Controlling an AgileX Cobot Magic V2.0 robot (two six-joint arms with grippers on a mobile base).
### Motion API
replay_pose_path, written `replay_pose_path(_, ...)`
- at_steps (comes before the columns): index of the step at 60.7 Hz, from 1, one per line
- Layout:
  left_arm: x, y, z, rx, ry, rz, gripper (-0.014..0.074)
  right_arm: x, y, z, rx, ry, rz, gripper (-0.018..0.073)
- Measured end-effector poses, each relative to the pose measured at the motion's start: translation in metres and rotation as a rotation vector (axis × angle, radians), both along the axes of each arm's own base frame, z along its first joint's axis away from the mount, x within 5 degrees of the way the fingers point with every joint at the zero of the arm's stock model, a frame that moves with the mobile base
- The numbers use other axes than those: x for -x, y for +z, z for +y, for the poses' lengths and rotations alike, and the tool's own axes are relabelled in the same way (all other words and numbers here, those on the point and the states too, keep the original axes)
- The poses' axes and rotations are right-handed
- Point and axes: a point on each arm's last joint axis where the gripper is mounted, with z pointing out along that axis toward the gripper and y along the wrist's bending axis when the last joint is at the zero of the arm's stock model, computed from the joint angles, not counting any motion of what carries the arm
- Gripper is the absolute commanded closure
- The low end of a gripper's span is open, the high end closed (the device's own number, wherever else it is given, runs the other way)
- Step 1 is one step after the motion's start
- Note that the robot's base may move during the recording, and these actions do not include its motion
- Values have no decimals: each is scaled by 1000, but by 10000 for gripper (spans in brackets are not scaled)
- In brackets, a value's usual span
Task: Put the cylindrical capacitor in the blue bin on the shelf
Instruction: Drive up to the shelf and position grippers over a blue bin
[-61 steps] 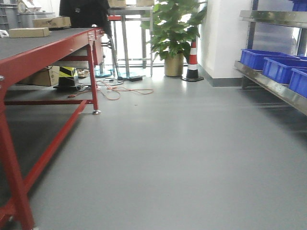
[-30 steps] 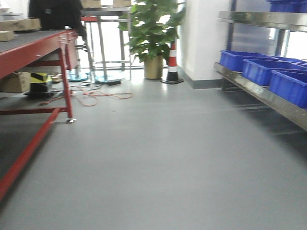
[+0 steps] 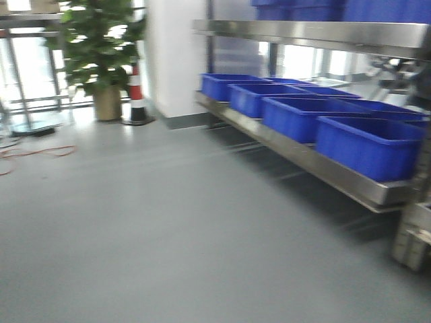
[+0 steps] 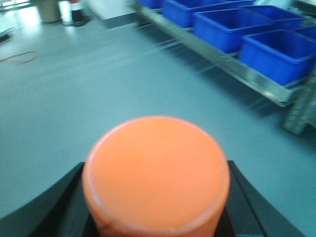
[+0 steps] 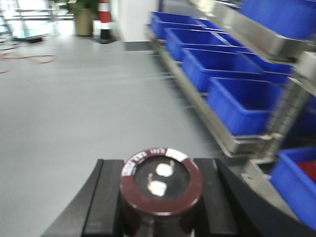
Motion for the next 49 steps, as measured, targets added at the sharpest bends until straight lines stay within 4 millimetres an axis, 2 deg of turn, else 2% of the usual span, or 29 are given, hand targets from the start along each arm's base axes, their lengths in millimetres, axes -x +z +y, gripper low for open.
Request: replay_pose_path(49, 0, 0, 0, 0, 0, 0, 707, 0, 0, 0, 0, 0, 0, 718)
